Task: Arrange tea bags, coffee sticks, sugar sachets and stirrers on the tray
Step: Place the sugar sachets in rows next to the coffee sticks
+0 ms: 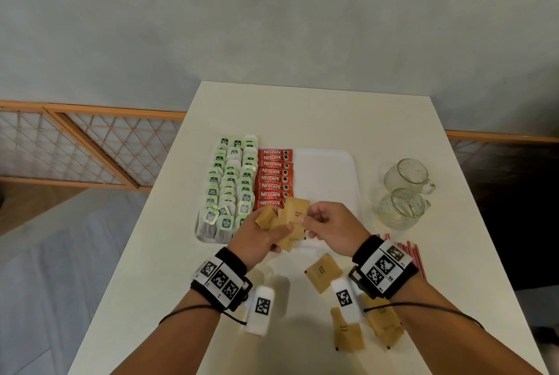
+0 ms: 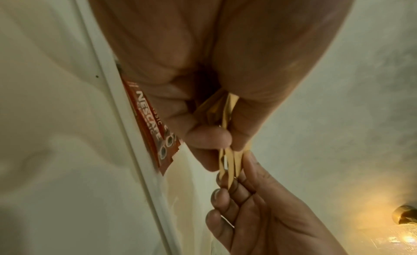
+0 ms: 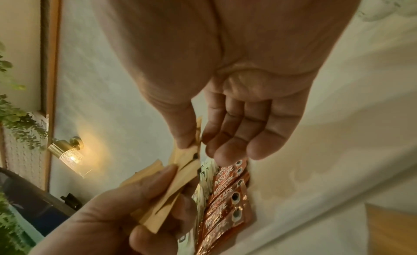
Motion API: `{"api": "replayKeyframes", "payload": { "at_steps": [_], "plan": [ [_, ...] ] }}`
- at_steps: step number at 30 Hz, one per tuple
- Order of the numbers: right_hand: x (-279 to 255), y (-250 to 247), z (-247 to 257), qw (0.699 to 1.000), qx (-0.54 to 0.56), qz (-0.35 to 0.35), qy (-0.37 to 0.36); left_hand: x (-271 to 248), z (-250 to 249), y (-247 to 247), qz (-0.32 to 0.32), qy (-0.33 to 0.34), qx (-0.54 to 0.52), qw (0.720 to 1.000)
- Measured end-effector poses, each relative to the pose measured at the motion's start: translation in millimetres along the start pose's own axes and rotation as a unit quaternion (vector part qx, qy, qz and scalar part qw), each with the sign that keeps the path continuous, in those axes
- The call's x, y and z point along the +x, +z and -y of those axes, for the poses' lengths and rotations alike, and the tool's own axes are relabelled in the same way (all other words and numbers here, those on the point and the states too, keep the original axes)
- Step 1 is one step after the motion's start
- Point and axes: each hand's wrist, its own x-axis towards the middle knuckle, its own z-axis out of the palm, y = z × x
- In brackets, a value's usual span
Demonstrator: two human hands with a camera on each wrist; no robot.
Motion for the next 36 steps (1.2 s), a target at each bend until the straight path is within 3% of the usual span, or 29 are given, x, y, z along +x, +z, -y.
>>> {"api": "replayKeyframes", "payload": {
  "at_steps": [8,17,24,36],
  "plan": [
    [17,-7,7,1.000,0.027,-0.004,0.014,7,-3,-10,0.010,0.000,-0.012,1.000],
    [99,-45,16,0.991,-0.015,-0.124,0.057,13,-21,-21,-0.013,0.009,-0.004,1.000],
    [137,-46,1,0.978,-0.062,-0.141,0.144,20,-35,-28,-0.006,0.014,-0.001,1.000],
    [156,-40,6,0.969,-0.101,-0.142,0.175,21,-32,-30,-0.002,0.015,-0.006,1.000]
  ]
}}
